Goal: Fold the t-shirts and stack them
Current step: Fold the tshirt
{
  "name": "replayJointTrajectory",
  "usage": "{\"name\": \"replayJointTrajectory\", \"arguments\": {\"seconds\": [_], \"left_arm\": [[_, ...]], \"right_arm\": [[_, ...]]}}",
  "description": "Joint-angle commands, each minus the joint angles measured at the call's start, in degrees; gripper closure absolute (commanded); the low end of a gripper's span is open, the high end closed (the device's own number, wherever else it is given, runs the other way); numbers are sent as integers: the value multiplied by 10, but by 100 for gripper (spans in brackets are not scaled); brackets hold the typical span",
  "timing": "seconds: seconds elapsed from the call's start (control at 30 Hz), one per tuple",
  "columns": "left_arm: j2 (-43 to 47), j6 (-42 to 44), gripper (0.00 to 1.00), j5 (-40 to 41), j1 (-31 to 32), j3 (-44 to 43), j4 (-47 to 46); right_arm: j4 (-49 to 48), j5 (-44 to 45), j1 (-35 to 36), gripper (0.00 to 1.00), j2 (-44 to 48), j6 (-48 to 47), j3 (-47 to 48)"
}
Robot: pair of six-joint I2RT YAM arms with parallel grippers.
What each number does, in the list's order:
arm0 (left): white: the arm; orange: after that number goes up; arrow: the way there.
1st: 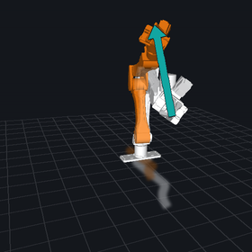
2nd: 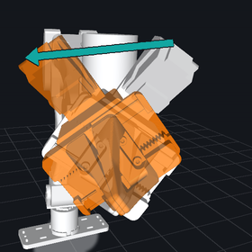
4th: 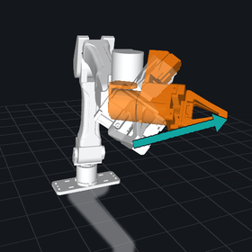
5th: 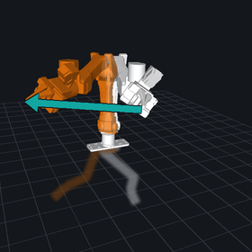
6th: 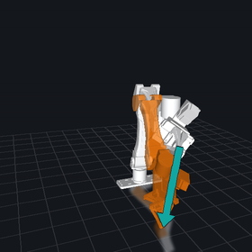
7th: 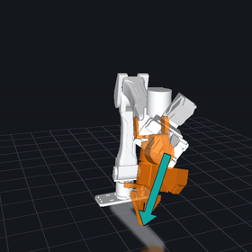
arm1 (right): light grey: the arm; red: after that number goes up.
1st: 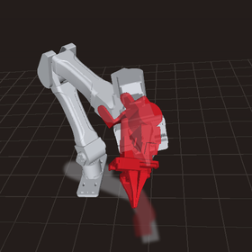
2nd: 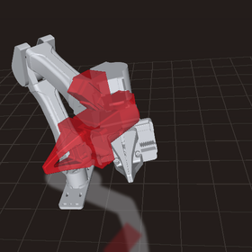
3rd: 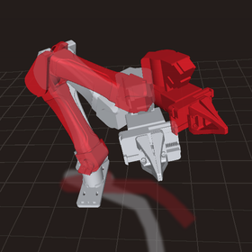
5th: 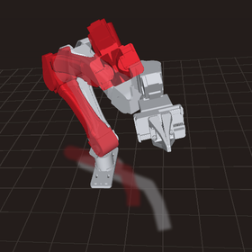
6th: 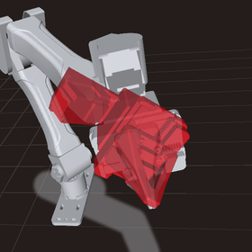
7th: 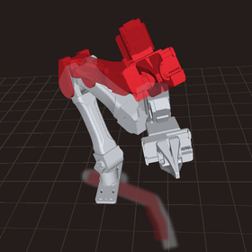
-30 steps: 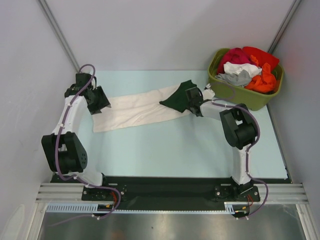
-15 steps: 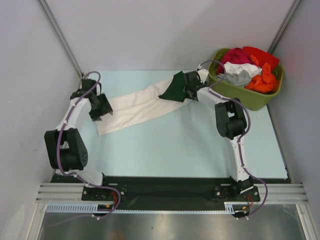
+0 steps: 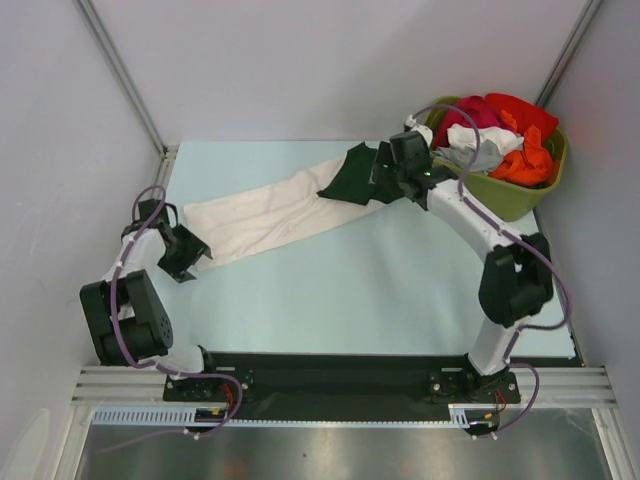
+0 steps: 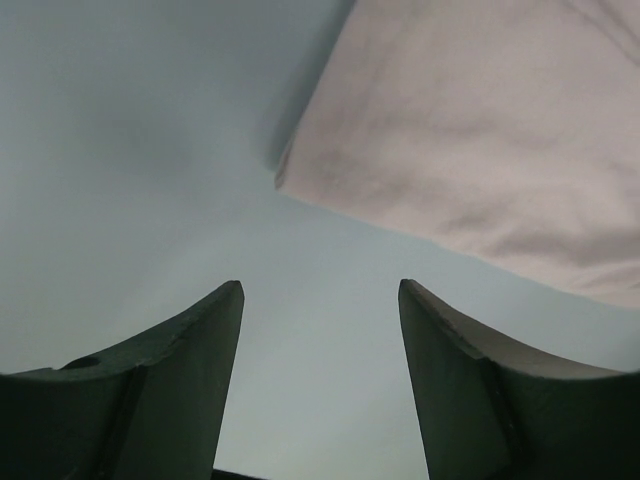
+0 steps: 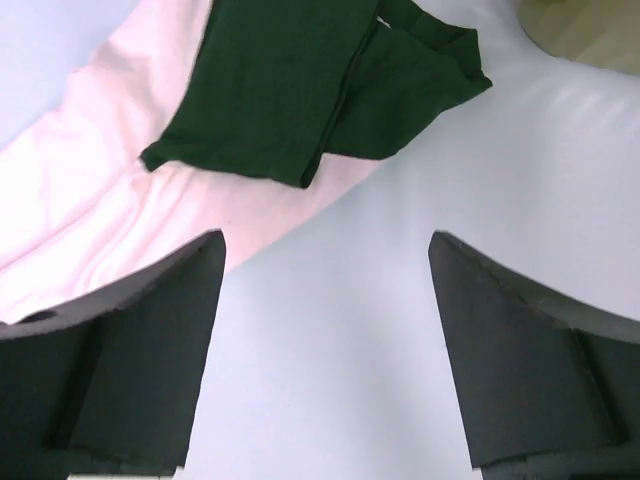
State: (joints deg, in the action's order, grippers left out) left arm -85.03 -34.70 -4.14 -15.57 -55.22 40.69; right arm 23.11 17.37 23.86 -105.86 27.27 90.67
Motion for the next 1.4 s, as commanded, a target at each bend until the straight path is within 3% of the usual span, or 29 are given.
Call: {"name": "replayJointTrajectory", "arguments": {"seconds": [0.0,0.17,0.5,0.6,0.63,0.8,0.83,0.9,1.13,1.27,1.3,1.33,1.37], "left_arm": [[-5,-53,31,-52,-25,15,-68],[-41,-90,34,-59,-32,12,-90],[-86,-155,40,-24,-35,55,-75],[-108,-163,54,-17,-36,66,-80],[-123,-159,71,-22,-35,64,-81],[-135,-142,98,-14,-34,57,-80],[-135,-135,100,-11,-33,55,-76],[-124,-132,100,-19,-29,58,-73],[-43,-178,100,-27,83,109,-50],[30,-175,98,-17,86,133,-61],[43,-160,92,7,84,120,-55],[57,-156,72,16,79,111,-49],[60,-151,60,19,73,103,-46]], "right_arm": [[4,-63,1,12,86,-13,-64],[-1,-85,3,12,163,-20,-150],[4,-94,-26,12,240,-26,-176],[2,-95,-29,12,245,-20,-179],[2,-96,-29,12,245,-19,-180],[-3,-104,-29,11,250,-16,-180],[-3,-105,-29,11,251,-17,-179],[-4,-106,-29,10,247,-16,-176],[-14,-127,-29,10,221,2,-171],[-17,-139,-29,10,212,2,-160],[-13,-140,-29,10,212,2,-159],[-13,-141,-29,10,213,3,-160],[-13,-145,-29,9,216,3,-161]]}}
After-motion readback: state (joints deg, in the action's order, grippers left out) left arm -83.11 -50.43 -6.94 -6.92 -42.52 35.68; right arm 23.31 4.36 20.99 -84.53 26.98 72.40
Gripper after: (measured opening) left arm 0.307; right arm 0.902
